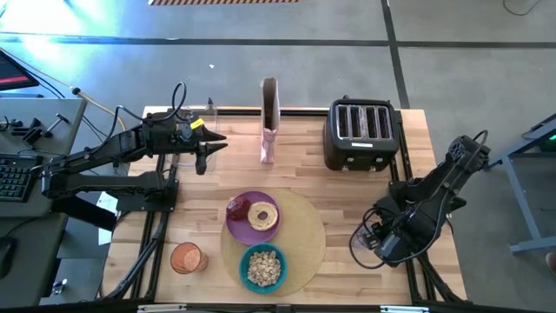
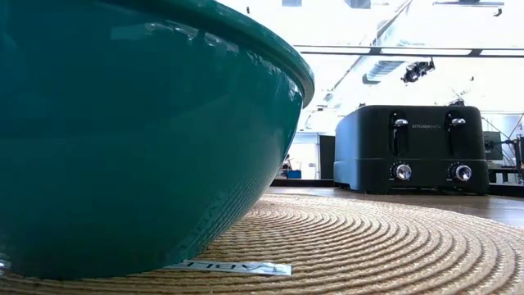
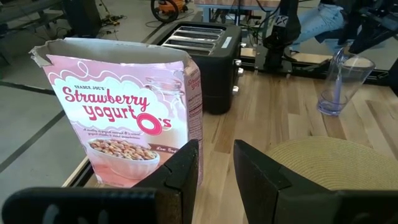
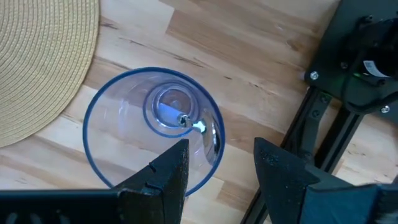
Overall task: Arrange a breakfast setting
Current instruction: Put the purple spoon on the brown placemat to the left of the blue bowl
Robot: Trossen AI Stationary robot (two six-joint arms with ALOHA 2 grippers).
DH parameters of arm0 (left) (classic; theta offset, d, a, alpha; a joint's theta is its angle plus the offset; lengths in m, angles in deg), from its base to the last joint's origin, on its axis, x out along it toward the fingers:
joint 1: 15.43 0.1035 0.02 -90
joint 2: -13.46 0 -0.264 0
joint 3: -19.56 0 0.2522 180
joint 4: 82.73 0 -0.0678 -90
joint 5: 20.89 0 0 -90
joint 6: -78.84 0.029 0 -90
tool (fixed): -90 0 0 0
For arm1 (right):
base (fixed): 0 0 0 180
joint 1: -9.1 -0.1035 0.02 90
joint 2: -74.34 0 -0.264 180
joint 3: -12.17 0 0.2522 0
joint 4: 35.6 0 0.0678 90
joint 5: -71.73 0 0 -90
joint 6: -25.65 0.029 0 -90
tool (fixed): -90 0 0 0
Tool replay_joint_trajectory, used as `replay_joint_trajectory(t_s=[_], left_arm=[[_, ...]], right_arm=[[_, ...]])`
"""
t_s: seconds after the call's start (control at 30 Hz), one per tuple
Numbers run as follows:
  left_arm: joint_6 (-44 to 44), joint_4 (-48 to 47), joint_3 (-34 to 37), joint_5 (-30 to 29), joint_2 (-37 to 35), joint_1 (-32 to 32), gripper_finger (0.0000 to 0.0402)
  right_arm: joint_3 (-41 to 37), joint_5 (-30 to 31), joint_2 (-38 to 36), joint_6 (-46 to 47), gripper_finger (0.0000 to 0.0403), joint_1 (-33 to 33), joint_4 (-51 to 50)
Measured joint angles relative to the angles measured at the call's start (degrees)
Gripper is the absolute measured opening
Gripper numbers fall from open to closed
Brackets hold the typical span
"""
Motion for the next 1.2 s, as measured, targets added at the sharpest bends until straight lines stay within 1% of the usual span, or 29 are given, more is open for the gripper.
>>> replay_joint_trajectory(t_s=[0.13,0.27,0.4,0.63,1.0,1.2], left_arm=[[0.0,0.0,0.0,0.0,0.0,0.0,0.0090],[0.0,0.0,0.0,0.0,0.0,0.0,0.0090],[0.0,0.0,0.0,0.0,0.0,0.0,0.0090],[0.0,0.0,0.0,0.0,0.0,0.0,0.0090],[0.0,0.0,0.0,0.0,0.0,0.0,0.0090],[0.0,0.0,0.0,0.0,0.0,0.0,0.0090]], right_arm=[[0.0,0.4,0.8,0.0,0.0154,-0.1,0.2],[0.0,1.0,2.0,0.0,0.0135,-0.1,0.4],[0.0,1.5,2.0,0.3,0.0121,-0.1,0.5],[0.0,1.5,2.0,0.5,0.0108,0.0,0.9],[0.0,1.5,2.0,0.5,0.0063,0.0,0.9],[0.0,1.5,2.0,0.5,0.0045,0.0,0.9]])
